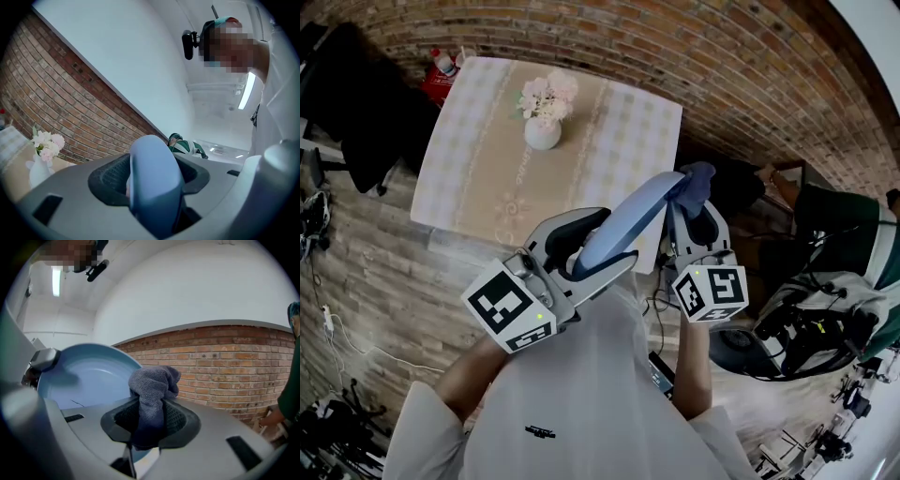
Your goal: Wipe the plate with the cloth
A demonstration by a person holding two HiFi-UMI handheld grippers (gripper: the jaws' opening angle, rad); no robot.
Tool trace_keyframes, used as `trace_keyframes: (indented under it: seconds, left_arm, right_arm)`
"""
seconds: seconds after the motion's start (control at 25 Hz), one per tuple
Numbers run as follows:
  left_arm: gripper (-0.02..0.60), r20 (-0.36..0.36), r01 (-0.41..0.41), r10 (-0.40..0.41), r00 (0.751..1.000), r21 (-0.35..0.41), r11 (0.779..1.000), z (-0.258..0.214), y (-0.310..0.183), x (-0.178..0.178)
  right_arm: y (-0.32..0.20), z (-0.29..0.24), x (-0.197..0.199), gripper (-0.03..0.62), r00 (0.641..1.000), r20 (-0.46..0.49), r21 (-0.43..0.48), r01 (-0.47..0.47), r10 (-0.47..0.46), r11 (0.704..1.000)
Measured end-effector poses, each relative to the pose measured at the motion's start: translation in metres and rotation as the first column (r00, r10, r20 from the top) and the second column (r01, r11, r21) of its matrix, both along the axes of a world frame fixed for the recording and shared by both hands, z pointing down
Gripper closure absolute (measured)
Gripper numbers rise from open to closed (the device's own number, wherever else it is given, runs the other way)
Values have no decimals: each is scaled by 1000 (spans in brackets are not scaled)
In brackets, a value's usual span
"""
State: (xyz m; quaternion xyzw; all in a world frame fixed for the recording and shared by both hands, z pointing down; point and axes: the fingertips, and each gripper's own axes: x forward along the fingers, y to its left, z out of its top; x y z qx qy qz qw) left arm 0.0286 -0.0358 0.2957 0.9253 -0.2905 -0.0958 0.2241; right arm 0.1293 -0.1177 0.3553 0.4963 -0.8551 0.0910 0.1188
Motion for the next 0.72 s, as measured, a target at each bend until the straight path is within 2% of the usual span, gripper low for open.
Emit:
trace_keyframes:
  seconds: [0.24, 0.72]
  left_arm:
    - [316, -1, 5, -5, 1000, 34, 999, -14, -5, 1]
    - [316, -62, 32, -32, 998, 3, 999, -12, -20, -6]
  right_arm:
    - [3, 43, 1, 470, 1000, -1, -107, 1, -1, 994]
    - [36, 89, -15, 470, 999, 4, -226, 46, -46, 973]
